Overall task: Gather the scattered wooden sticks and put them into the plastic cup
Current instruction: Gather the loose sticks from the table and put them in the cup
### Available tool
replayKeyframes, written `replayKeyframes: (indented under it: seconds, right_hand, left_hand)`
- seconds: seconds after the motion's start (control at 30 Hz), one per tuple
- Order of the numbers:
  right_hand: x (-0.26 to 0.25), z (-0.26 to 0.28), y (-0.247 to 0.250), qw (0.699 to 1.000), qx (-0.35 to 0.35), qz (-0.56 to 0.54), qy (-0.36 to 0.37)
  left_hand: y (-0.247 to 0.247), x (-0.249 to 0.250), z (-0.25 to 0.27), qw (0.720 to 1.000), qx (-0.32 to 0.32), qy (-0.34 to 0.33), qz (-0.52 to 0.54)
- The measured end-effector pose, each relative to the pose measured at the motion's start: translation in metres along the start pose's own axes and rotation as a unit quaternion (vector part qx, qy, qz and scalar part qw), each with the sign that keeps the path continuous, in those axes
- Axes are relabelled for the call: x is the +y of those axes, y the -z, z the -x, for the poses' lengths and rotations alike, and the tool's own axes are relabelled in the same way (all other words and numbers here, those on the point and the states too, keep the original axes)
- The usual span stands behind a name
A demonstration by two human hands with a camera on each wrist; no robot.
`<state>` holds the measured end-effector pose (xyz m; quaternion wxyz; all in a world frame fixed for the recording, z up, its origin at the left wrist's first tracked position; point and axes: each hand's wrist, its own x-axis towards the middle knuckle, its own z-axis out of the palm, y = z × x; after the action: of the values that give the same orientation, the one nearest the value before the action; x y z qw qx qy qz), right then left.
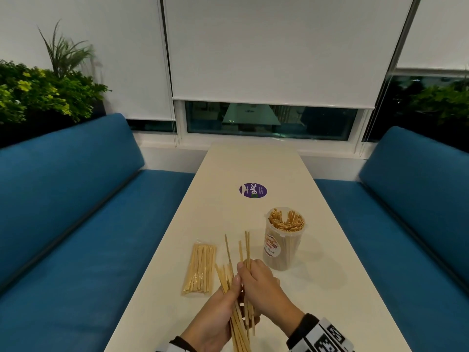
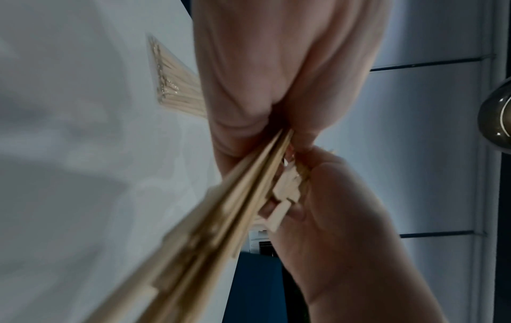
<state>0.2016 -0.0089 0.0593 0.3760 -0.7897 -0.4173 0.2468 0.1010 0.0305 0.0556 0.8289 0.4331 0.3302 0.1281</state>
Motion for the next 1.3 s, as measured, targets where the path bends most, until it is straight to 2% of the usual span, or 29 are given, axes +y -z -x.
replayKeyframes:
  seconds: [0.17,0.27,0.33,0.4,0.47,0.6,0.7,0.87,1.0,1.07,1.17,1.23,1.3]
  right_hand:
    - [0.004,0.000,0.004,0.989,-0.068,-0.132,0.004]
    - [0.002,0.001,0.015,0.976,-0.036,-0.215,0.020]
    - [0.004,-0.004,0.021,0.974,0.036,-0.220,0.040]
    - [0.000,-0.008,0.029,0.972,0.102,-0.195,0.079]
    - [-0.001,-0.013,0.034,0.976,0.118,-0.137,0.123]
    - [-0.003,-0.018,0.040,0.987,0.033,0.026,0.152]
    - [-0.009,-0.013,0.038,0.983,0.030,0.046,0.178]
    - [-0.012,0.001,0.029,0.976,-0.059,0.056,0.201]
    - [-0.011,0.001,0.033,0.971,-0.078,0.097,0.203]
    - [-0.010,0.001,0.033,0.981,-0.053,0.070,0.173]
    - [-0.005,0.004,0.031,0.994,-0.024,-0.103,0.039]
    - [0.004,0.006,0.027,0.972,-0.086,-0.197,-0.089]
    - [0.019,0.009,0.022,0.918,-0.157,-0.291,-0.217]
  left_hand:
    - [0.002,0.003,0.003,0.999,-0.015,0.006,0.050]
    - [0.004,0.006,0.004,0.998,-0.042,0.004,0.043]
    - [0.004,0.006,0.005,0.998,-0.056,0.003,0.010]
    - [0.002,0.004,0.006,0.997,-0.069,0.005,-0.022]
    - [0.000,0.003,0.006,0.996,-0.080,0.008,-0.050]
    - [-0.004,0.002,0.007,0.993,-0.098,0.005,-0.065]
    - [-0.006,0.003,0.007,0.993,-0.094,0.004,-0.076]
    - [-0.004,0.003,0.003,0.995,-0.031,-0.004,-0.093]
    - [-0.004,0.004,0.001,0.995,-0.014,-0.005,-0.096]
    - [-0.006,0.004,0.001,0.995,0.002,-0.028,-0.096]
    - [-0.009,0.009,-0.001,0.992,0.055,-0.107,-0.043]
    - [-0.010,0.015,0.000,0.980,0.093,-0.177,0.020]
    - [-0.009,0.021,0.001,0.959,0.119,-0.250,0.055]
